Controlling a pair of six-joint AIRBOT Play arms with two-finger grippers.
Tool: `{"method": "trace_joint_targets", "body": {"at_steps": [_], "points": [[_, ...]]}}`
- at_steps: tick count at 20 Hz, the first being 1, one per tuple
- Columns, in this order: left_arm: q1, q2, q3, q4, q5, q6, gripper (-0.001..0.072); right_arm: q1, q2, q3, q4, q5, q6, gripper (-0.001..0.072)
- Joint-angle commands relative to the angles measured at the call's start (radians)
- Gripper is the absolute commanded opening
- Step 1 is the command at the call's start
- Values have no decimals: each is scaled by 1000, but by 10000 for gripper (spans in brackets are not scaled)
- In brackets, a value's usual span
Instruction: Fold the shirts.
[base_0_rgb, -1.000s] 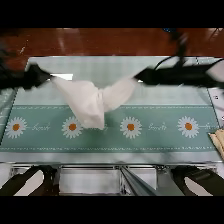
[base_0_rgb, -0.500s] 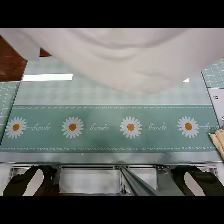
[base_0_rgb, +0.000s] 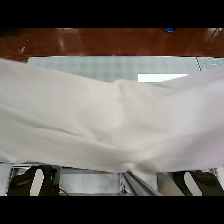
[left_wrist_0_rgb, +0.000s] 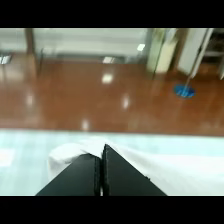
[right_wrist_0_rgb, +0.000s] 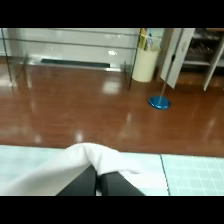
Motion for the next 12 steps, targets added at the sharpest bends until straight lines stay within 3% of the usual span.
{"method": "trace_joint_targets", "body": {"at_steps": [1, 6, 9, 12], "points": [[1, 69, -241, 76, -100, -56, 18, -2, 4, -123, -46, 17, 16, 22], [1, 63, -681, -29, -128, -57, 19, -2, -70, -487, 55, -71, 4, 22], [1, 26, -947, -110, -14, -46, 19, -2, -232, -590, 110, -184, -39, 22], [1, -77, -1125, -221, 185, 52, 19, -2, -459, -576, 152, -320, -53, 22]]}}
